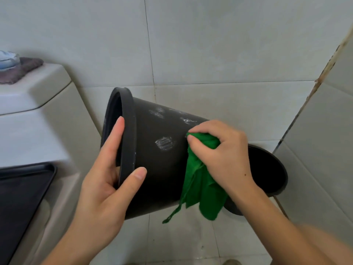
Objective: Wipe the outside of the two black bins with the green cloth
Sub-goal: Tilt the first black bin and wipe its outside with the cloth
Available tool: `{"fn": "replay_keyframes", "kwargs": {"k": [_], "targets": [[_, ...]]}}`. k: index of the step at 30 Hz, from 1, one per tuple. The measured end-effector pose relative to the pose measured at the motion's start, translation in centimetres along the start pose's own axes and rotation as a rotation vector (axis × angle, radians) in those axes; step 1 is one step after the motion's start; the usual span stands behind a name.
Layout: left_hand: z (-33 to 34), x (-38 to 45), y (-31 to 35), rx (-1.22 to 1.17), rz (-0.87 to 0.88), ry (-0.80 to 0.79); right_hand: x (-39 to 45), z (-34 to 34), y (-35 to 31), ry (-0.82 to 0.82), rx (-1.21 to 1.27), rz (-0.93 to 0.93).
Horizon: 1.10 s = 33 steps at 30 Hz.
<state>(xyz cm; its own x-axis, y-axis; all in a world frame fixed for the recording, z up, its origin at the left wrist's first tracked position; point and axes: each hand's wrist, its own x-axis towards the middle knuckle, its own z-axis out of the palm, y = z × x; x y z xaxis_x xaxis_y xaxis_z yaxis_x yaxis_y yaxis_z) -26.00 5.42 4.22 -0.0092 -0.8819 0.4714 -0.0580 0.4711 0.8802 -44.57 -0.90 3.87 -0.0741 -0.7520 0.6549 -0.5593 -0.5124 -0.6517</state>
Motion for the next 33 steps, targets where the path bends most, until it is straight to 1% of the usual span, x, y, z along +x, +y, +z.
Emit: {"fn": "replay_keyframes", "kwargs": {"k": [5,7,9,11,12,15,17,18,20,22,24,29,31,33], "targets": [[0.6,-0.2,0.3,0.006,-0.022,-0.003,1.9,-0.3,0.7,0.003,0.013,0.145],[0.5,-0.3,0.4,-0.001,-0.024,0.0,1.8,-0.1,0.2,-0.014,-0.015,0.119],[0.2,-0.3,0.4,-0.01,-0.033,0.029,1.3,0.1,-0.7,-0.043,-0.011,0.033],[-0.1,-0.3,0.4,-0.021,-0.05,0.054,0.9,0.2,-1.4,-0.099,0.002,-0.037],[-0.2,-0.3,0.4,-0.027,-0.062,0.057,0.9,0.2,-1.4,-0.129,0.003,-0.037],[0.1,-0.5,0.4,-0.03,-0.089,0.026,1.5,0.0,-0.3,-0.161,-0.019,0.072],[0.2,-0.6,0.5,-0.024,-0.091,0.015,1.9,-0.4,0.4,-0.147,-0.041,0.142],[0.2,-0.7,0.6,-0.016,-0.084,0.021,2.0,-0.5,0.4,-0.137,-0.039,0.146],[0.1,-0.6,0.9,-0.006,-0.068,0.045,1.7,-0.5,-0.4,-0.135,-0.027,0.087],[-0.1,-0.4,0.9,-0.014,-0.066,0.072,0.9,-0.2,-1.4,-0.172,-0.004,0.009],[-0.2,-0.3,0.7,-0.014,-0.071,0.077,0.4,0.0,-1.8,-0.212,0.01,-0.021],[0.1,-0.4,0.3,0.037,-0.046,0.034,0.7,-0.4,0.3,-0.131,-0.029,0.102],[0.2,-0.4,0.1,0.035,-0.031,0.026,0.5,-0.1,-0.2,-0.103,-0.045,0.078],[0.1,-0.3,-0.1,0.023,-0.021,0.018,-0.1,0.4,-1.3,-0.11,-0.019,0.023]]}}
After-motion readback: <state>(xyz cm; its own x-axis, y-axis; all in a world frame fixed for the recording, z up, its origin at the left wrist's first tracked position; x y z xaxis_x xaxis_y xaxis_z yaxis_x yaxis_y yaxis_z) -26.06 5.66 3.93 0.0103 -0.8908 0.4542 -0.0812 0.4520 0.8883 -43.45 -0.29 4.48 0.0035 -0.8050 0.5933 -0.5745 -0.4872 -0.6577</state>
